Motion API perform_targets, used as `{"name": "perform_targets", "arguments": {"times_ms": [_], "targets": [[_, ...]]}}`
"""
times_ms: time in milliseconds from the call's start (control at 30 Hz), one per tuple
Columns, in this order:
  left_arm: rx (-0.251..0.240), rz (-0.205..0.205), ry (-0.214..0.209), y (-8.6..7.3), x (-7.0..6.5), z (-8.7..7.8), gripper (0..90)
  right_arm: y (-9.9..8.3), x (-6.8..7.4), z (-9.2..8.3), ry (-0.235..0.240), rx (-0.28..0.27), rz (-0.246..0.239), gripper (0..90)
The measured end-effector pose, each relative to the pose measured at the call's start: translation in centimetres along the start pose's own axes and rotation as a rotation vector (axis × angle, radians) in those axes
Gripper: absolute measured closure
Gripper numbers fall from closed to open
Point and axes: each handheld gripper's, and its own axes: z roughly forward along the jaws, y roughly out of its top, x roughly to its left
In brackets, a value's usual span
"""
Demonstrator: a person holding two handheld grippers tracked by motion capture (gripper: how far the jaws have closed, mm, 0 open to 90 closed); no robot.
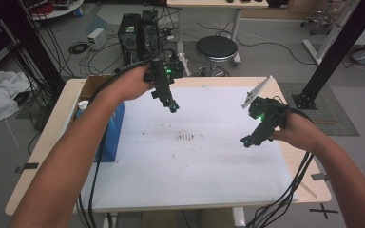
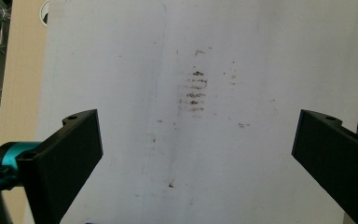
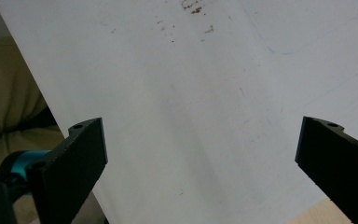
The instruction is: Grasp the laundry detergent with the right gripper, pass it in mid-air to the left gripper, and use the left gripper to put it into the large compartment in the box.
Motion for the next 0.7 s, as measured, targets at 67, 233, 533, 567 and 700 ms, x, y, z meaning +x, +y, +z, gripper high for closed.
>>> {"name": "perform_targets", "arguments": {"times_ms": [67, 233, 533, 567, 700], "targets": [[0.007, 0.008, -0.002, 0.00, 0.01, 0.00, 1.7, 0.00, 0.02, 0.02, 0.000, 0.000, -0.002, 1.0], [0.011, 0.007, -0.004, -0.01, -0.02, 0.01, 1.7, 0.10, 0.07, 0.11, 0.002, 0.003, -0.006, 1.0], [0.027, 0.008, -0.001, -0.15, -0.06, 0.02, 1.7, 0.21, 0.09, 0.23, 0.004, 0.010, -0.015, 1.0], [0.025, 0.008, -0.002, -0.16, -0.06, 0.01, 1.7, 0.21, 0.11, 0.24, 0.004, 0.010, -0.012, 1.1], [0.019, 0.005, 0.001, -0.25, -0.04, -0.09, 1.7, 0.19, 0.09, 0.24, 0.003, 0.010, -0.012, 1.0]]}}
